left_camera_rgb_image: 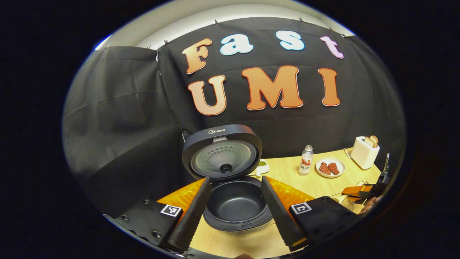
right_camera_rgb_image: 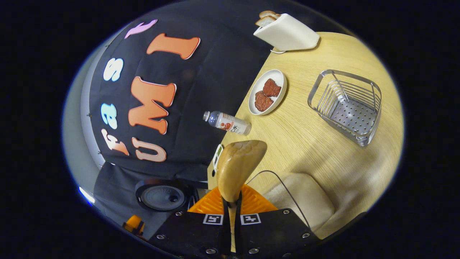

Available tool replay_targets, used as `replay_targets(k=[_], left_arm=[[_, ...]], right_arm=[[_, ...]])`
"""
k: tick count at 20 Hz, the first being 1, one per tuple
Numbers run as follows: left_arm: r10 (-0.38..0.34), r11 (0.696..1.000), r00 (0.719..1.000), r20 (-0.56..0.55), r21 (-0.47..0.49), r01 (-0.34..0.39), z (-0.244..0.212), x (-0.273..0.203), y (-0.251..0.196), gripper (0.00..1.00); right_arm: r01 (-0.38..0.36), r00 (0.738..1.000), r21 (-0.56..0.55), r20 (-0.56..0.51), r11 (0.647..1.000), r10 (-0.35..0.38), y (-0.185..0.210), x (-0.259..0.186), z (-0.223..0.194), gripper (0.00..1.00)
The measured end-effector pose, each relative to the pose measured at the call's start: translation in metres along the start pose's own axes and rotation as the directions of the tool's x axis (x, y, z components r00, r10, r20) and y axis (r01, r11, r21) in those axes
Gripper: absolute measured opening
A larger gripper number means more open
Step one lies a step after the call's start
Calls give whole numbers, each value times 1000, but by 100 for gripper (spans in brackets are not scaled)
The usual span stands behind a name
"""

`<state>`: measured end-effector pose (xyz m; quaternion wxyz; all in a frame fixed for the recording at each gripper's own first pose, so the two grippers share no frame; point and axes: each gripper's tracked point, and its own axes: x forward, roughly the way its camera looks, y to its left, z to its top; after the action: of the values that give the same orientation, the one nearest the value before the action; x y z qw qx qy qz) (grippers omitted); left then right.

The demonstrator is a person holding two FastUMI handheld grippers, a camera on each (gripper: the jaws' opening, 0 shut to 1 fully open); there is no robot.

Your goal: Close the left gripper, press the button to open the rice cooker; take a wooden spoon from the chopstick holder with the right hand, scoop a spoonful of rice and pour it into the rice cooker, then put the wooden spoon back into the chopstick holder.

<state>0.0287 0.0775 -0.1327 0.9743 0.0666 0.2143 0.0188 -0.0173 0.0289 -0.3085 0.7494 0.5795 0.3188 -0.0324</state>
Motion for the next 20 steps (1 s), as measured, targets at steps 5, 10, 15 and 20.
replay_targets(k=[5, 10, 15, 20], left_arm=[[36, 998, 999, 28, -43, -35, 2, -1, 10, 95], [105, 992, 992, 73, -83, -98, 6, -9, 33, 100], [180, 978, 981, 73, -124, -170, -4, -20, 71, 84], [280, 951, 959, 54, -149, -269, -24, -37, 121, 95]], right_arm=[[-70, 997, 149, -6, 986, 72, 28, -5, 18, 3], [-153, 984, 259, -47, 954, 170, 83, -3, 14, 4], [-207, 958, 309, -126, 928, 256, 148, 23, -19, 4], [-215, 935, 316, -207, 924, 288, 198, 58, -60, 3]])
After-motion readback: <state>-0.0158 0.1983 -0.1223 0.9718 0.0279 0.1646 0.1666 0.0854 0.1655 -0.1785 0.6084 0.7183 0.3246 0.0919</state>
